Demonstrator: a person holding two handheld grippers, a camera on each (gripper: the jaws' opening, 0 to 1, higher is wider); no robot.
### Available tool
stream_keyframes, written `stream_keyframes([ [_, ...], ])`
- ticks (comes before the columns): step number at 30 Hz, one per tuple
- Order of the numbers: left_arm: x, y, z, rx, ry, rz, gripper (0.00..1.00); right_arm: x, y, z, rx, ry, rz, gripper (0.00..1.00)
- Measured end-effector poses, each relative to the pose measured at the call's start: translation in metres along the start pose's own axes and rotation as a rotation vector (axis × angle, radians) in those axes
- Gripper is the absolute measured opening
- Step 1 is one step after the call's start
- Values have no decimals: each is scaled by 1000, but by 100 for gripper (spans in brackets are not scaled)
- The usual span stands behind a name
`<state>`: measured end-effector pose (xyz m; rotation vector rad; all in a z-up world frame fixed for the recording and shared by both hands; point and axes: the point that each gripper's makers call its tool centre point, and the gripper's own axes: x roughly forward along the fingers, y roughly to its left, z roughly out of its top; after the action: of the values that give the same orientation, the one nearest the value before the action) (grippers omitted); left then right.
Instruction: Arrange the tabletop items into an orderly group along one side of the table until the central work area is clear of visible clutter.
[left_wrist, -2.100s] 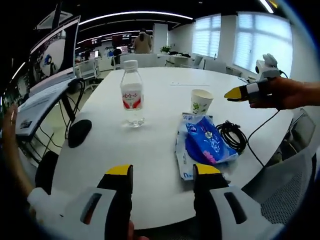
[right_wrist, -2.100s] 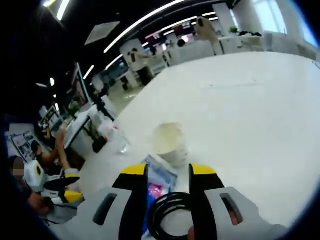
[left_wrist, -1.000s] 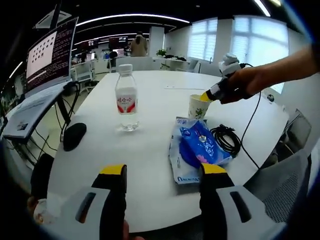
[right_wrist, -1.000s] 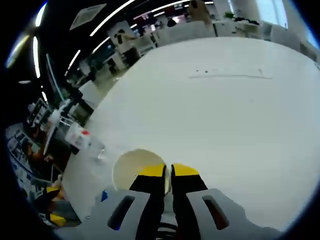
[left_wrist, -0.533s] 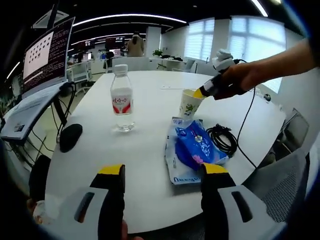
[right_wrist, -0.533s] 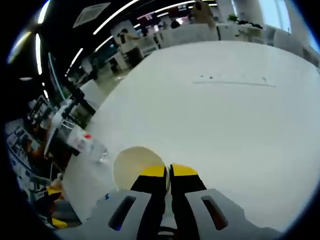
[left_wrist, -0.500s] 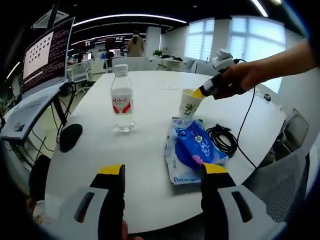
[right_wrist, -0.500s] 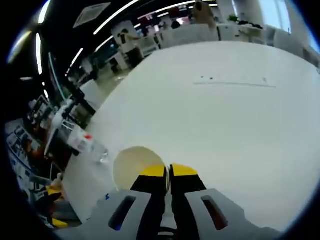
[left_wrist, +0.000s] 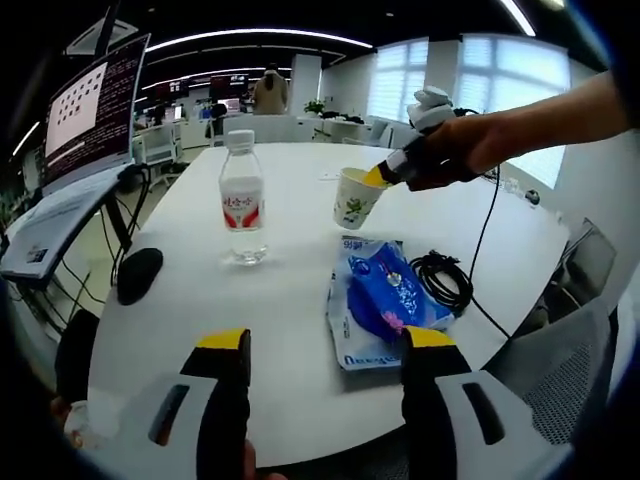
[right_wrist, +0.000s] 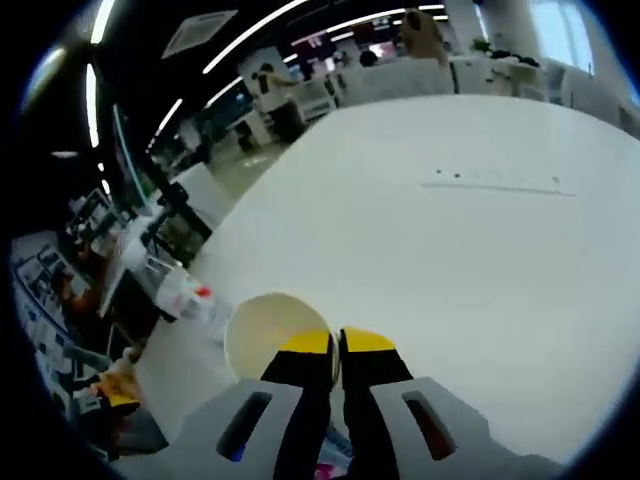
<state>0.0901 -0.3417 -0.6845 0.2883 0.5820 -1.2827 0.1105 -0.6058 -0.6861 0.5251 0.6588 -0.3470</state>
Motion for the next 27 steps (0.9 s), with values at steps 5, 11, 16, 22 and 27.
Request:
stream_keyframes([
  [5,0,-3,0,8,0,-13,61,12,21,4,-17,5,30,0],
  [11,0,-3,1,4,-5,-16,61,27,47,1,-43,25,62,0],
  [16,0,-3,1,-3,-9,-18,61,37,65,-3,-34,37,77,0],
  [22,0,-3,2,-11,-14,-22,60,46,80,-11,-48,57,92,0],
  [27,-1,-2,3,-19,-18,-20,60,51,85,-14,-53,68,92,1],
])
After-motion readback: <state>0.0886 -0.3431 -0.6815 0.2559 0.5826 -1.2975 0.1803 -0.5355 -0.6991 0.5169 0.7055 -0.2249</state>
